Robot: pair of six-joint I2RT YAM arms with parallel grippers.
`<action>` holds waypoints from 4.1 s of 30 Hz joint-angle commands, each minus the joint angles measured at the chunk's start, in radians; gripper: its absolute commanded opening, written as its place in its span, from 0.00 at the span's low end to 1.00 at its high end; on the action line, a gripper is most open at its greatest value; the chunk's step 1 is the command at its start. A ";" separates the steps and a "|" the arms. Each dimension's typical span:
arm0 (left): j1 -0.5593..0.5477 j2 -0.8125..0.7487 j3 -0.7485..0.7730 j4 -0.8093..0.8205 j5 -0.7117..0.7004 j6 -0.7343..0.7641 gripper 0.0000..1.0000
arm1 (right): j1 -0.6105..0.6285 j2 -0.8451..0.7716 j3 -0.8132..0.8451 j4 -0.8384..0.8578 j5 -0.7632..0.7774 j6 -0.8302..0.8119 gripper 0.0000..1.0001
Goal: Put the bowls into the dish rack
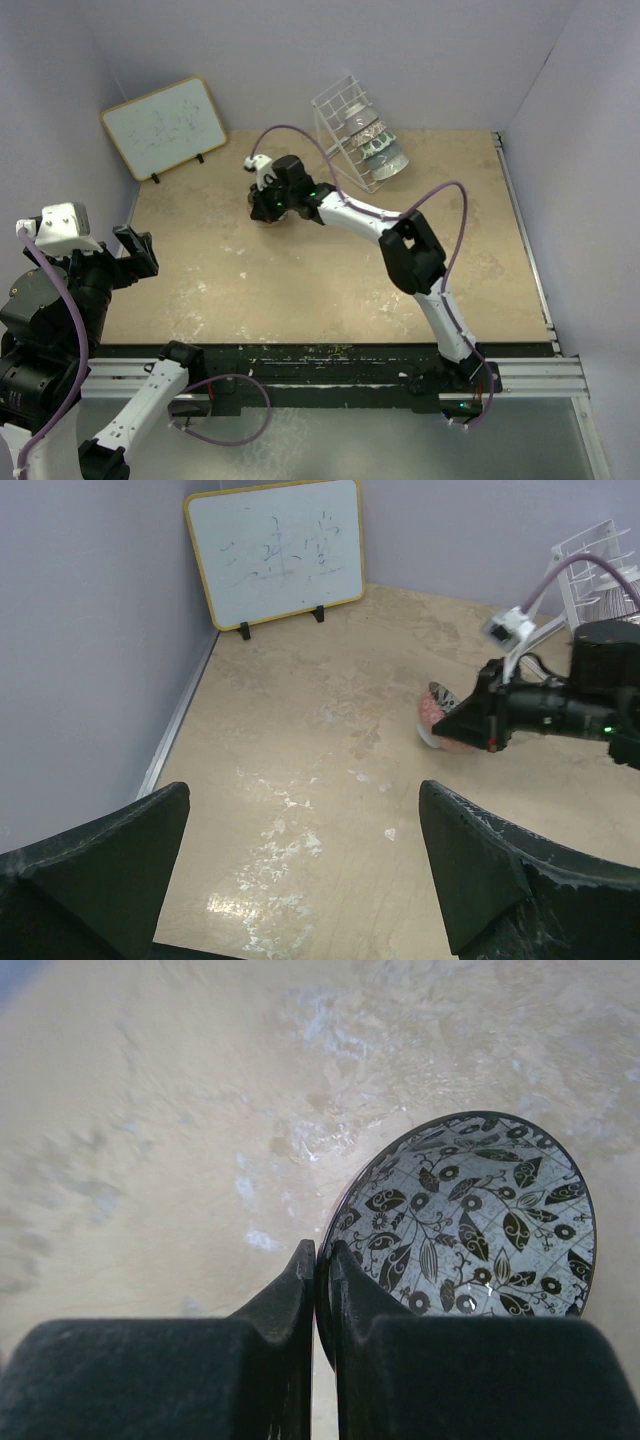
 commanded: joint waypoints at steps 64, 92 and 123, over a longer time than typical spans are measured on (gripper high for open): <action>-0.011 0.024 0.001 0.033 -0.045 0.053 0.99 | -0.464 0.135 -0.090 1.480 0.527 1.426 0.01; -0.014 0.026 0.015 0.030 -0.045 0.053 0.99 | -0.464 0.096 -0.113 1.206 0.587 1.395 0.16; -0.016 0.021 0.053 0.001 -0.005 0.017 0.99 | -0.487 -0.067 -0.183 0.755 0.523 1.355 0.56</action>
